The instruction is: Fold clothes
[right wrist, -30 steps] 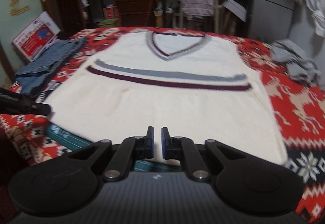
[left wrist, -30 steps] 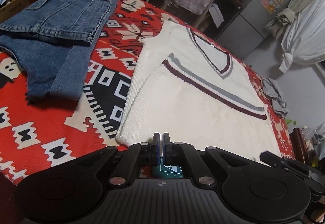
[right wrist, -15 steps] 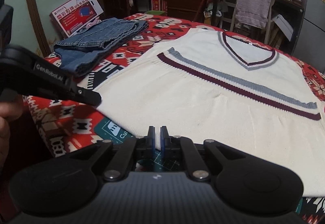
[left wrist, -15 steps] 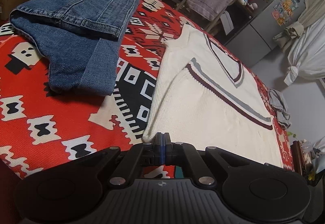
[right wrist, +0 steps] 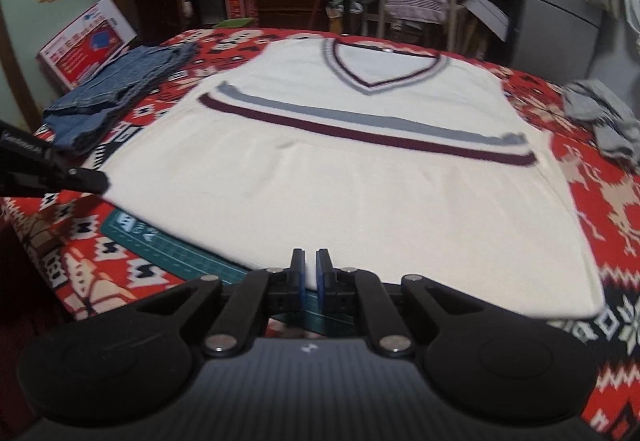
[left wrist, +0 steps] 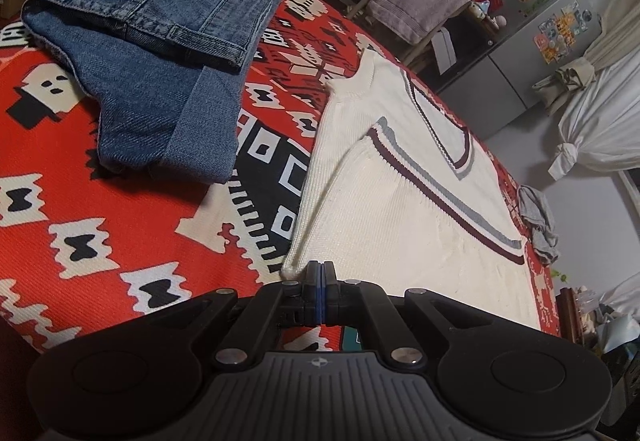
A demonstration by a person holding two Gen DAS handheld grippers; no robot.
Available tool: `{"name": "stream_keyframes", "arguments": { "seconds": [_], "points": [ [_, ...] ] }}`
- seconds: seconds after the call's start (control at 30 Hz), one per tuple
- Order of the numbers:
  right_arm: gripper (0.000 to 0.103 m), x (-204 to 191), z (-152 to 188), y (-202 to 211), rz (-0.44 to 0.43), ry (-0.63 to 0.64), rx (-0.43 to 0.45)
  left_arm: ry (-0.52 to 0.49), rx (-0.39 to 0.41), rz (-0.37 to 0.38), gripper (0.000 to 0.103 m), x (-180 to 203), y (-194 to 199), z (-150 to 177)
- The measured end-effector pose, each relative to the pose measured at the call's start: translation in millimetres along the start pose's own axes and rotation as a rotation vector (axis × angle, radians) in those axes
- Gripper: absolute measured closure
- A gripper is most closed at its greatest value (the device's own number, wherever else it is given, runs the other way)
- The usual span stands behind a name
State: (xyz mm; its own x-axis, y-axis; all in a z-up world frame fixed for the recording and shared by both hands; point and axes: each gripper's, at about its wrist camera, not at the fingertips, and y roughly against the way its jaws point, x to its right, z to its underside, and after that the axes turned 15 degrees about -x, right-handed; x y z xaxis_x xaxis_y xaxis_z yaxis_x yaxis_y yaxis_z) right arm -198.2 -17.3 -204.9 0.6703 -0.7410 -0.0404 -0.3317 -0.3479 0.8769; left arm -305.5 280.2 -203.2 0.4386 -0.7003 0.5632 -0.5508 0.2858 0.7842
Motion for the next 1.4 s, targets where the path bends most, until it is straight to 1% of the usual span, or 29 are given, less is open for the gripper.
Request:
{"name": "stream_keyframes", "arguments": {
  "seconds": [0.27, 0.5, 0.57, 0.67, 0.8, 0.87, 1.07, 1.2, 1.4],
  "points": [
    [0.097, 64.0, 15.7, 13.8, 0.085, -0.166, -0.004, -0.002, -0.001, -0.002, 0.101, 0.1, -0.2, -0.9],
    [0.096, 136.0, 30.7, 24.6, 0.168, -0.361, -0.008, -0.001, -0.001, 0.0, 0.101, -0.8, 0.0, -0.4],
    [0.096, 149.6, 33.5, 25.9, 0.19, -0.397, -0.008, 0.0, -0.001, 0.001, 0.101, -0.9, -0.1, -0.2],
    [0.096, 156.3, 34.5, 28.6, 0.181, -0.424, 0.0, 0.001, -0.001, 0.002, 0.101, -1.1, -0.3, -0.4],
    [0.096, 133.9, 27.8, 24.8, 0.137, -0.388, -0.006, 0.001, -0.002, 0.002, 0.101, -1.2, -0.3, -0.8],
    [0.096, 113.2, 22.7, 21.6, 0.113, -0.337, -0.008, 0.001, -0.002, 0.002, 0.101, -1.1, -0.2, -0.8],
    [0.096, 42.5, 8.1, 8.9, -0.008, -0.162, -0.021, 0.002, -0.002, 0.004, 0.101, -0.6, -0.1, -0.5],
    [0.096, -4.6, -3.2, -0.6, -0.046, -0.028, -0.028, 0.0, -0.002, 0.006, 0.101, -0.7, -0.7, -0.8],
    [0.096, -60.6, -24.8, -12.5, -0.108, 0.11, -0.021, 0.005, -0.003, 0.016, 0.101, -2.4, -1.2, -1.5]
  ]
}}
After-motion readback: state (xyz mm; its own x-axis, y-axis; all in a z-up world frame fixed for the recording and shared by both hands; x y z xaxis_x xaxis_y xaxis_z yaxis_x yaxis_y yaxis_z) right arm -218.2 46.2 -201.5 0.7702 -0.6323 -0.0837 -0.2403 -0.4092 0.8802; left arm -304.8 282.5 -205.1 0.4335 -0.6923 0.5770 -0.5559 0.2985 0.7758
